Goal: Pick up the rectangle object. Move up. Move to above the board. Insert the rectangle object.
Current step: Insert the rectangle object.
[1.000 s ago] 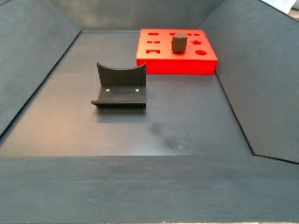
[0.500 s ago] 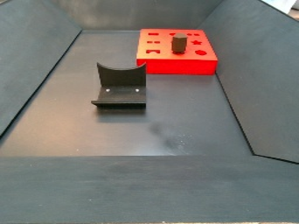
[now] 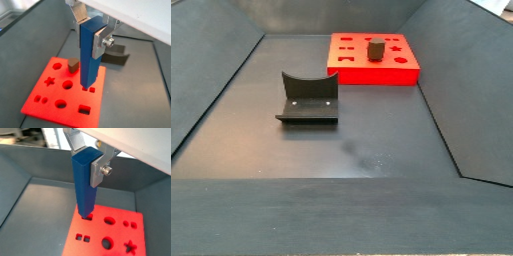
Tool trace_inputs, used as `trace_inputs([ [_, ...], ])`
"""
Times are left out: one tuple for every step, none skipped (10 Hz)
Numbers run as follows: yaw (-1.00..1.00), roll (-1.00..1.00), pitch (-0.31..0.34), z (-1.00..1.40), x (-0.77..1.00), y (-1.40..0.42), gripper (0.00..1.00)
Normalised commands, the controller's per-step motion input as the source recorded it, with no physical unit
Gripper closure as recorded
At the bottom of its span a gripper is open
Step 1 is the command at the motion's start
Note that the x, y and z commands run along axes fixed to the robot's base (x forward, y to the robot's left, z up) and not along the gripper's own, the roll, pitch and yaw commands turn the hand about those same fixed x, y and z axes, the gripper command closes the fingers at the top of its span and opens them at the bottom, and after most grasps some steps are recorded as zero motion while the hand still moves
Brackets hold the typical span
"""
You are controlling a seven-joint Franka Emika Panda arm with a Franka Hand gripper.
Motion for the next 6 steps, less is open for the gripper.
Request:
trace_inputs([
  [-1.00,0.01,0.000,-0.23,0.00,0.00,1.00],
  [-1.00,0.00,0.000,-0.25,0.00,0.00,1.00],
  [-1.00,0.00,-0.004,-0.21,0.00,0.00,1.00],
  [-1.00,0.00,0.000,-0.17,0.00,0.00,1.00],
  [-1.00,0.00,0.000,-0.19,0.01,0.00,1.00],
  [-1.00,0.00,0.000,-0.21,0.00,0.00,1.00],
])
